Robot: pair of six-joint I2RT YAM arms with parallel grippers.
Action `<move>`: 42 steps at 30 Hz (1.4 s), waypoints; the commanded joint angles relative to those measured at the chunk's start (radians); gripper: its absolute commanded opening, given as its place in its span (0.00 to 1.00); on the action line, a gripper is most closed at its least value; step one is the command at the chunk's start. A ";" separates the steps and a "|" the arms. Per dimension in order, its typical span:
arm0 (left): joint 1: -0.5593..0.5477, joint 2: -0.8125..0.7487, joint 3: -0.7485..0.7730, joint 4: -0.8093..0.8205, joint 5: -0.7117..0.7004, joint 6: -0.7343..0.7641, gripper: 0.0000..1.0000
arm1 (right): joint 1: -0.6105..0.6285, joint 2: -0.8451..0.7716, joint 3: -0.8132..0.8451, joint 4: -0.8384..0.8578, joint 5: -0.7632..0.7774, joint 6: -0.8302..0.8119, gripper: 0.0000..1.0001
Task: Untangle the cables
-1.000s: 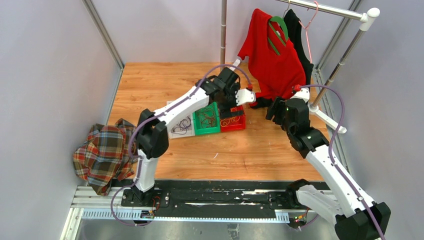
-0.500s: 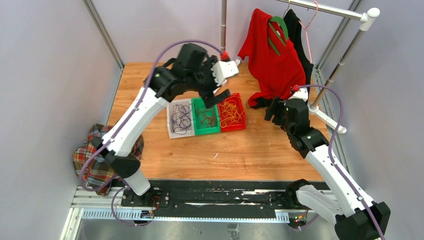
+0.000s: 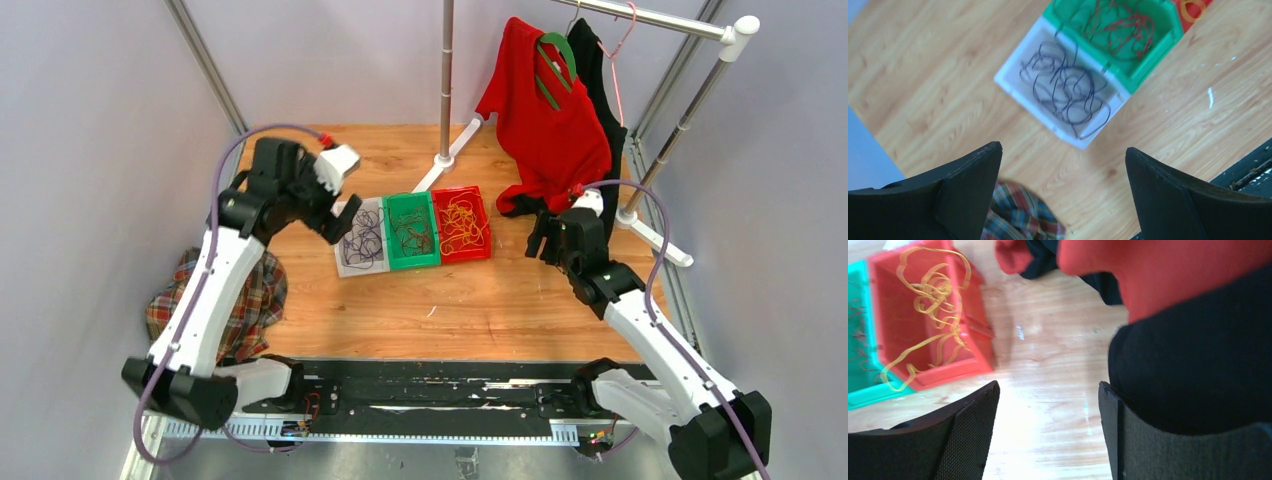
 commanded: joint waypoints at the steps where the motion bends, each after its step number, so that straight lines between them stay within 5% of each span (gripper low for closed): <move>1: 0.159 -0.196 -0.250 0.246 0.089 -0.022 0.98 | 0.020 -0.068 -0.101 0.059 0.180 -0.046 0.72; 8: 0.451 -0.317 -0.727 0.761 0.152 -0.185 0.98 | 0.027 -0.324 -0.469 0.606 0.588 -0.211 0.72; 13: 0.514 -0.297 -0.913 1.036 0.116 -0.274 0.98 | 0.001 -0.243 -0.470 0.652 0.777 -0.340 0.73; 19: 0.516 -0.265 -1.184 1.537 0.199 -0.376 0.98 | -0.053 -0.144 -0.586 0.958 0.745 -0.434 0.73; 24: 0.514 -0.105 -1.361 2.017 0.240 -0.452 0.98 | -0.173 -0.032 -0.617 0.975 0.749 -0.288 0.73; 31: 0.513 0.093 -1.395 2.320 0.215 -0.504 0.98 | -0.232 0.185 -0.624 1.174 0.544 -0.317 0.73; 36: 0.474 0.073 -1.406 2.300 0.151 -0.464 0.98 | -0.222 0.295 -0.608 1.308 0.373 -0.441 0.73; 40: 0.381 0.122 -1.414 2.308 0.020 -0.389 0.98 | -0.209 0.385 -0.678 1.506 -0.072 -0.637 0.73; 42: 0.370 0.142 -1.365 2.243 0.015 -0.393 0.98 | -0.202 0.450 -0.697 1.613 -0.046 -0.640 0.73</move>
